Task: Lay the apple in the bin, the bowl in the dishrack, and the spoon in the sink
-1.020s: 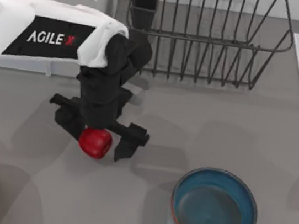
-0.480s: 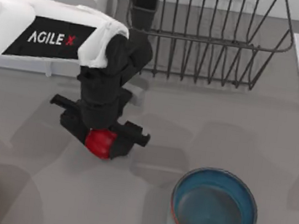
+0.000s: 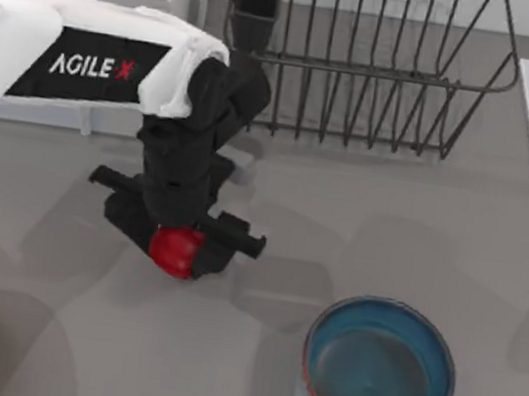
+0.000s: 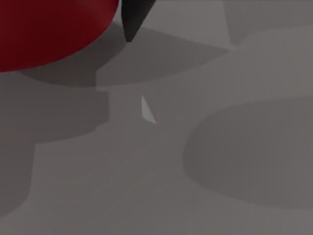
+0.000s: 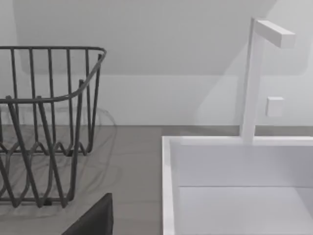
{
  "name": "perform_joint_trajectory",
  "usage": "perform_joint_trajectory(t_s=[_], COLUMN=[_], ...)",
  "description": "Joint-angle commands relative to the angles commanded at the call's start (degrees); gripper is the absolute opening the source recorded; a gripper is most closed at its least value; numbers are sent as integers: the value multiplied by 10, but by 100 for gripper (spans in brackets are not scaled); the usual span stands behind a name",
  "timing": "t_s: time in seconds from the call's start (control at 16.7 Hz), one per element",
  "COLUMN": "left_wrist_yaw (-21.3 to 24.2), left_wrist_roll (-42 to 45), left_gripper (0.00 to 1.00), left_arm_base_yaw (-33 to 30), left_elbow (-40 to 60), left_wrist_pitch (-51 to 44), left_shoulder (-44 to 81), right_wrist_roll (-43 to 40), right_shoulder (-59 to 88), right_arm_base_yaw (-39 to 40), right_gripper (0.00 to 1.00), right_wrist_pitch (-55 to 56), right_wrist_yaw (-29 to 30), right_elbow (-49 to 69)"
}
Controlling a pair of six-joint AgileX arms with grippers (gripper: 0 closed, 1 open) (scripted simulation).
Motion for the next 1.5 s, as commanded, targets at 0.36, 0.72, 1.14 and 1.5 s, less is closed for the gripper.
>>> perform_joint_trajectory(t_s=[0.36, 0.72, 1.14, 1.5], left_wrist_yaw=[0, 0, 0, -7], left_wrist_roll=[-1, -2, -2, -63], left_gripper=[0, 0, 0, 0], left_arm_base_yaw=[0, -1, -1, 17], left_elbow=[52, 101, 137, 110], left_wrist_pitch=[-73, -143, -197, -201], left_shoulder=[-20, -41, -61, -95], right_wrist_roll=[0, 0, 0, 0], right_shoulder=[0, 0, 0, 0], right_arm_base_yaw=[0, 0, 0, 0], right_gripper=[100, 100, 100, 100], right_wrist_pitch=[0, 0, 0, 0], right_wrist_yaw=[0, 0, 0, 0], right_elbow=[0, 0, 0, 0])
